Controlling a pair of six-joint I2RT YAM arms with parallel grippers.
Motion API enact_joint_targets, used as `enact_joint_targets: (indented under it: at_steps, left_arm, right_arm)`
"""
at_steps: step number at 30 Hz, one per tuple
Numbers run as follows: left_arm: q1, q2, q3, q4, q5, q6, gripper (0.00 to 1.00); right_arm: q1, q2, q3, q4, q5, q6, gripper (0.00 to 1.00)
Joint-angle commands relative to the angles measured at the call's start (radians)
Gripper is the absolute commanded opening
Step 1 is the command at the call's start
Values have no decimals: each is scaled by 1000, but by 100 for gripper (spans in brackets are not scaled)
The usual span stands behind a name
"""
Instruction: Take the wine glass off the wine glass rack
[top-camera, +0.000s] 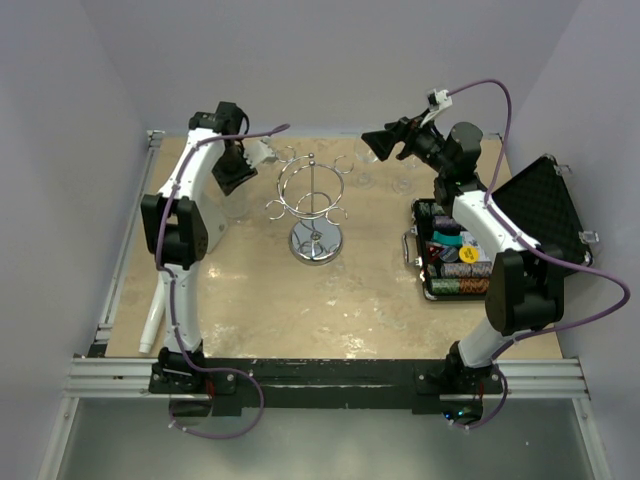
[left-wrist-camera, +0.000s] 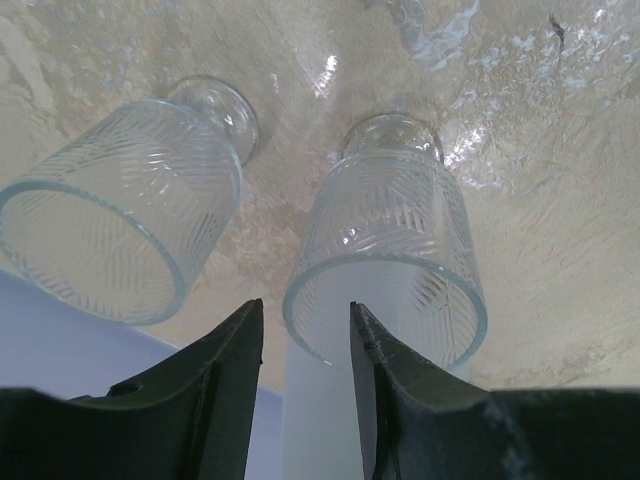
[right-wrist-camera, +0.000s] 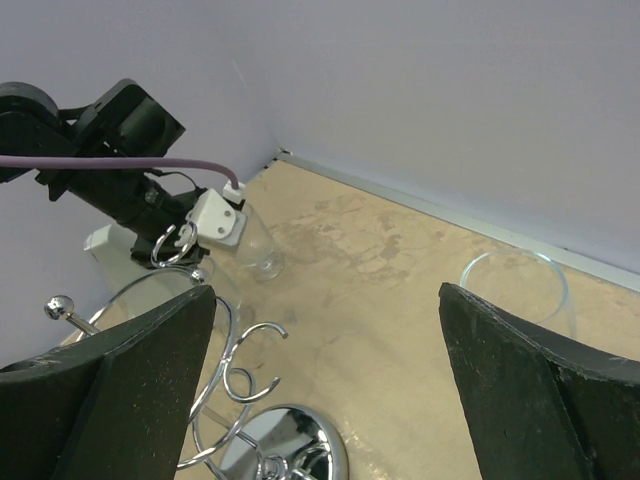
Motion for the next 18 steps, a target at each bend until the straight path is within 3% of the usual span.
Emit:
enact_joint_targets:
  at_steps: [1, 8, 12, 18]
  left_arm:
    - [-1, -92, 71, 10, 5, 2, 47]
    - [-1, -127, 75, 24, 40, -24, 53]
    - [-1, -170, 89, 40, 48, -58, 61]
    - [42, -305, -9, 178, 97, -176, 83]
  right_arm:
    - [-4, -26, 2, 32, -5, -14, 99]
    - [-4, -15, 26, 12, -12, -16, 99]
    - [-4, -46, 71, -107, 57, -102, 99]
    - [-4, -47, 189, -386, 400, -165, 99]
